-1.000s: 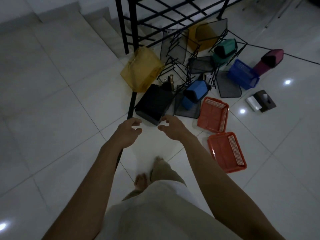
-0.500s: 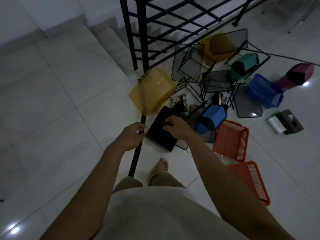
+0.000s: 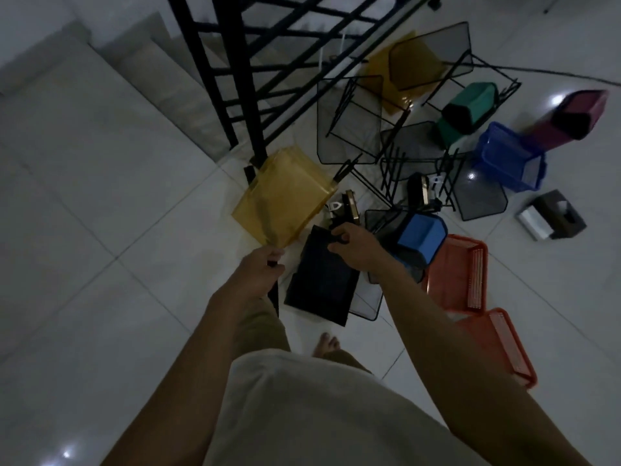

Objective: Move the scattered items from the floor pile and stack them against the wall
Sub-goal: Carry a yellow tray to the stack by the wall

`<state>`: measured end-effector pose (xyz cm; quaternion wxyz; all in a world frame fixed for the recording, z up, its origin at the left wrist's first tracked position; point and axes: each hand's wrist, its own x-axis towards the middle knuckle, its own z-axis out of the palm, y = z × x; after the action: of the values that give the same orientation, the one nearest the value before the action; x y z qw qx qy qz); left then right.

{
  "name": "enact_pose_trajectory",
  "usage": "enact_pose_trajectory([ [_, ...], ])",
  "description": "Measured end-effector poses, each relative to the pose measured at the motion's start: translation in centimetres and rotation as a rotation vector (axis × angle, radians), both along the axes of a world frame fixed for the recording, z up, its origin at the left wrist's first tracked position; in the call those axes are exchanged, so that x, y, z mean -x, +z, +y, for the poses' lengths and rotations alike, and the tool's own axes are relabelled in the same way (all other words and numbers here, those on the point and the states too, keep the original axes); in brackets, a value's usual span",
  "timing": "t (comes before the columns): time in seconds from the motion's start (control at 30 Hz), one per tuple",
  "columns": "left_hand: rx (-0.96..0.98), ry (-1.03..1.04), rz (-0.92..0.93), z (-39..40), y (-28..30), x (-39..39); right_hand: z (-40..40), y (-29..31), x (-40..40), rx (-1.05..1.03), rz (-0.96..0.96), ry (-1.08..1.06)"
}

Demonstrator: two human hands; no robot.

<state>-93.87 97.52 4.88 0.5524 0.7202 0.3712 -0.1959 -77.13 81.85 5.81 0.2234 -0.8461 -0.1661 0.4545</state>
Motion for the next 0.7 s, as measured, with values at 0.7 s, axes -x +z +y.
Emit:
enact_pose_trajectory([
  [0.7, -0.105, -0.476, 0.143, 18.2, -28.9, -22.3, 17.0, -28.5, -15.6, 0.227, -0.152, 0.056],
])
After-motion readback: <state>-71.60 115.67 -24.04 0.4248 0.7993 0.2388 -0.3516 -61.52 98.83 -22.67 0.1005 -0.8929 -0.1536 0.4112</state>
